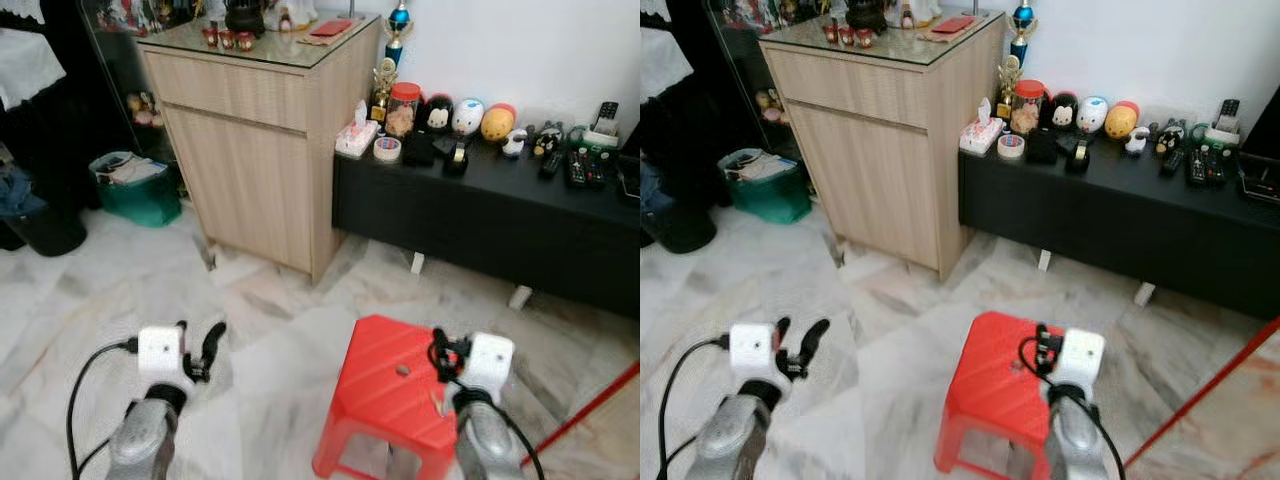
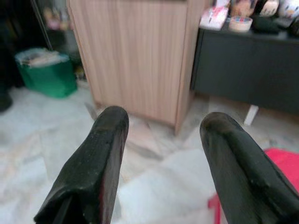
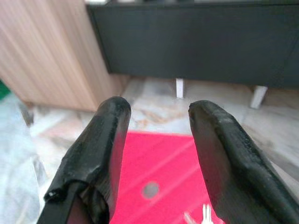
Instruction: Hang keys on a hook
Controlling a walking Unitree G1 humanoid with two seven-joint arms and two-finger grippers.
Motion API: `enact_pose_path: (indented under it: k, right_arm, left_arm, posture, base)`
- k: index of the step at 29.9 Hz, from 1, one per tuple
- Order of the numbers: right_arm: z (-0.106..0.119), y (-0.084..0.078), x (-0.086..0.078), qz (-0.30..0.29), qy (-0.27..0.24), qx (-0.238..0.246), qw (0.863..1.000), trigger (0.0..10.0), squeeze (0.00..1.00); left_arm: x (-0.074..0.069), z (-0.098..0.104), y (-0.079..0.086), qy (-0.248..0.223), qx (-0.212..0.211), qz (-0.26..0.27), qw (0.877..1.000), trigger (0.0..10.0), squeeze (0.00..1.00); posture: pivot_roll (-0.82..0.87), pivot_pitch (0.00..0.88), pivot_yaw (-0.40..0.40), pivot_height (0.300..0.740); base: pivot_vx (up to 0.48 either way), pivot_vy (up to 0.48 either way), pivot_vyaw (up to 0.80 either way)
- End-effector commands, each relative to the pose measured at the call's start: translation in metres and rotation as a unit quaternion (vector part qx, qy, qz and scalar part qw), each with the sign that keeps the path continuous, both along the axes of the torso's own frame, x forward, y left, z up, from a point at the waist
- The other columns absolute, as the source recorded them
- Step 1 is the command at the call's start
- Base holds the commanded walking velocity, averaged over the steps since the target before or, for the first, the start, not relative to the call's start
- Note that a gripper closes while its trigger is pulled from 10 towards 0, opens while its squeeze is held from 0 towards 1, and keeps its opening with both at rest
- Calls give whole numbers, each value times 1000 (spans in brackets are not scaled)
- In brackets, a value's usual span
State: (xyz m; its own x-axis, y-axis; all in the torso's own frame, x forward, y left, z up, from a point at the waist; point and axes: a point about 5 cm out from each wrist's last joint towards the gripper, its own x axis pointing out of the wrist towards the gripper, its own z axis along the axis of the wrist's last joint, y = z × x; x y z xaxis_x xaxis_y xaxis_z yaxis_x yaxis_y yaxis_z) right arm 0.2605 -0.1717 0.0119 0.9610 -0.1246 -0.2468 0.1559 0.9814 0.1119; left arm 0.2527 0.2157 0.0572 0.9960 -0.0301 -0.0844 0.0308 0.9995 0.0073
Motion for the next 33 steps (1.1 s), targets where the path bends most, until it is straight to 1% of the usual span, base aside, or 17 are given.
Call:
enact_pose_path:
  k: [1,5,13,18,20,30,33]
  right_arm:
    - [-3,-10,-3,-14,8,-6,1000,10000,0]
    - [-2,-10,-2,-16,7,-6,1000,10000,0]
    - [-2,-14,-2,-33,3,-5,999,10000,0]
    - [-2,-17,-2,-40,4,-14,999,10000,0]
    - [-2,-20,-3,-55,6,-18,998,10000,0]
    - [-5,-20,-4,-57,18,-17,998,10000,0]
    - [-6,-20,-3,-56,25,-20,998,10000,0]
  left_arm:
    - [1,0,-6,1,-10,-9,1000,10000,0]
    - [0,0,-7,2,-9,-11,1000,10000,0]
    - [0,0,-9,4,-7,-20,1000,10000,0]
    - [0,0,-10,5,-3,-25,1000,10000,0]
    - [0,-1,-10,6,-3,-25,1000,10000,0]
    - [-1,-3,-12,10,-3,-26,1000,10000,0]
    - [-1,-3,-11,10,-3,-24,1000,10000,0]
  posture:
    - [43,0,-2,728]
    - [44,0,-2,728]
    - [42,0,0,728]
    - [39,0,0,728]
    - [37,0,0,728]
    - [39,0,-3,728]
    - [40,0,-6,720]
  base:
    - [326,0,0]
    - [318,0,0]
    - [0,0,0]
    - [0,0,0]
    - [0,0,0]
    - [0,0,0]
    - [0,0,0]
